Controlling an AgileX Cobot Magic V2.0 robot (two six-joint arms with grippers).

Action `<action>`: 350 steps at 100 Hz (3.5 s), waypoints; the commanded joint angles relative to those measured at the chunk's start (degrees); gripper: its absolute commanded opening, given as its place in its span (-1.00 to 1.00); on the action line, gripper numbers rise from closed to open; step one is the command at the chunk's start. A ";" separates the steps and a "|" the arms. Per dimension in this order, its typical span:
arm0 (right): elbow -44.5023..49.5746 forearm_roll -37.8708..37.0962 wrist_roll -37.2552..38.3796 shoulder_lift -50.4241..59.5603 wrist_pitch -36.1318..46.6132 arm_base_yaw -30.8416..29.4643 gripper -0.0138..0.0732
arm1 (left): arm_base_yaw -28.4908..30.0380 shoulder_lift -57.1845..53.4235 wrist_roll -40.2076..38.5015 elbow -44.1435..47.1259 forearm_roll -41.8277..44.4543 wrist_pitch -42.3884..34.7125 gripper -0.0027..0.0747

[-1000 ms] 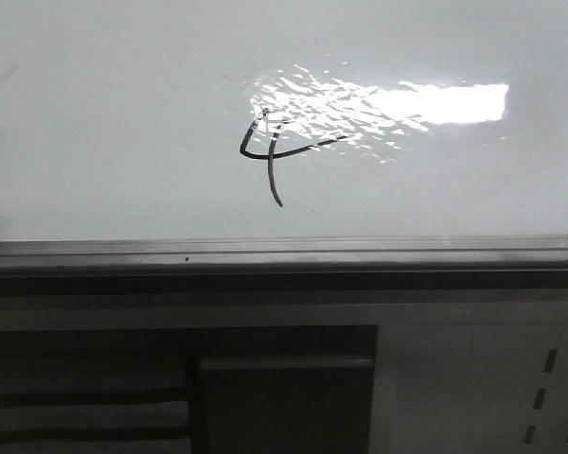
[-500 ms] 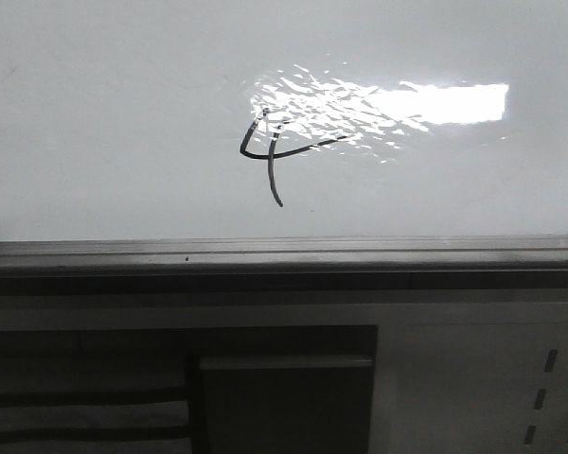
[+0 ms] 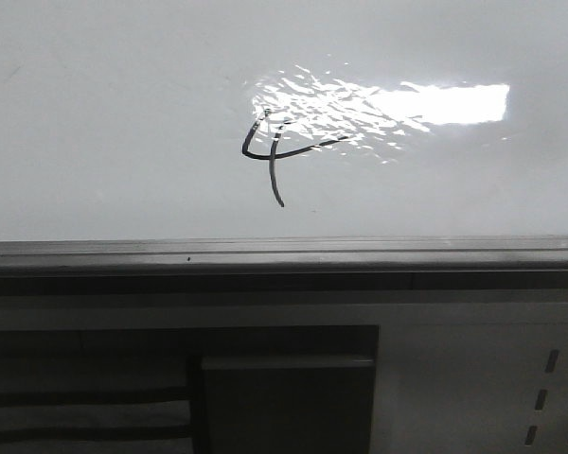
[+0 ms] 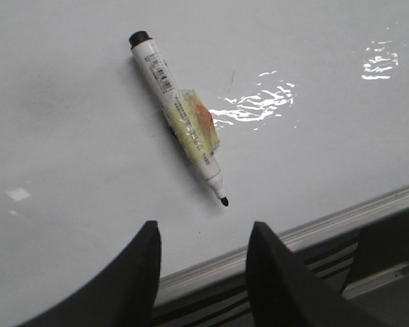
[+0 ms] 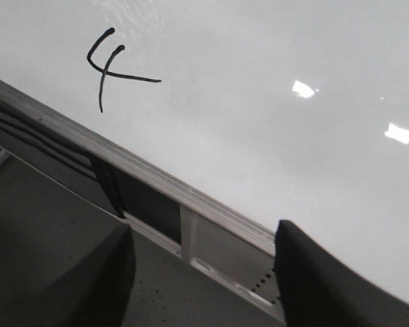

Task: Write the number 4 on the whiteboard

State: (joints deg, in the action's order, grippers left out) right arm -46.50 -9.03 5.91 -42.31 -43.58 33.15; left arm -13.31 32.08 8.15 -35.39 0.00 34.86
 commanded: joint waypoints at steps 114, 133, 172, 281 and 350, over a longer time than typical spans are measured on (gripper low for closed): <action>9.06 -2.61 1.96 7.44 14.61 -0.11 -0.85 | 6.17 -20.46 -7.75 21.87 -0.81 -27.79 -0.98; 9.06 -2.61 1.96 7.44 14.61 -0.11 -0.85 | 12.13 -29.72 -7.75 30.46 -2.68 -28.58 -0.98; 9.06 -2.61 1.96 7.44 14.34 -0.11 -0.85 | 11.95 -33.95 -7.75 36.79 -2.68 -35.26 -0.98; 34.67 -0.37 1.96 32.73 41.45 -24.76 -0.85 | 11.95 -33.95 -7.75 36.79 -2.68 -35.26 -0.98; 48.12 2.43 1.96 44.05 39.98 -30.77 -0.85 | 11.95 -33.85 -7.75 36.79 -2.68 -35.26 -0.98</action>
State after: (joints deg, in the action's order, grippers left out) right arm 0.45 -6.93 7.99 0.48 -7.50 2.75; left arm -1.14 -0.24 0.88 -0.03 -2.12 4.40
